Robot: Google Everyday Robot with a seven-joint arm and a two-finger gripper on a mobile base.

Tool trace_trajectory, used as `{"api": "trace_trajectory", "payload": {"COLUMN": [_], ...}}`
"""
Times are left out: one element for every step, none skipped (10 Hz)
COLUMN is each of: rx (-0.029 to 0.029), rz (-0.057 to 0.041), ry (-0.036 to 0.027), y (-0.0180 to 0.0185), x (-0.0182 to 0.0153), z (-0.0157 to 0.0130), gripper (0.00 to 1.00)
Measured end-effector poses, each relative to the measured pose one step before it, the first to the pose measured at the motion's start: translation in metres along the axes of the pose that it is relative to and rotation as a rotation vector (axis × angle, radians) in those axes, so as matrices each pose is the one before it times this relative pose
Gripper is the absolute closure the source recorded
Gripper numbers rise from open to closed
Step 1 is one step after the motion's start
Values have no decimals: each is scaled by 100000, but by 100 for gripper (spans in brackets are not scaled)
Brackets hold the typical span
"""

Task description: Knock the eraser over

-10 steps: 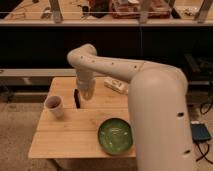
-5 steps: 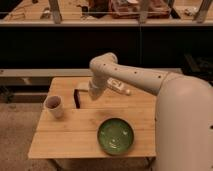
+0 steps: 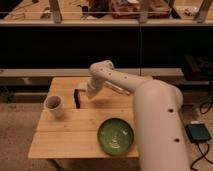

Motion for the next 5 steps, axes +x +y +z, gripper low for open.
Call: {"api": "trace_trajectory", "payload": {"rx": [-261, -574, -880, -464, -152], "rz": [-76, -231, -1034, -602, -1301], "ry": [-426, -694, -877, -505, -953], "y": [-54, -125, -161, -388, -1164], "x": [566, 460, -197, -365, -1366], "z": [601, 138, -402, -422, -633], "gripper": [85, 85, 85, 85, 85]}}
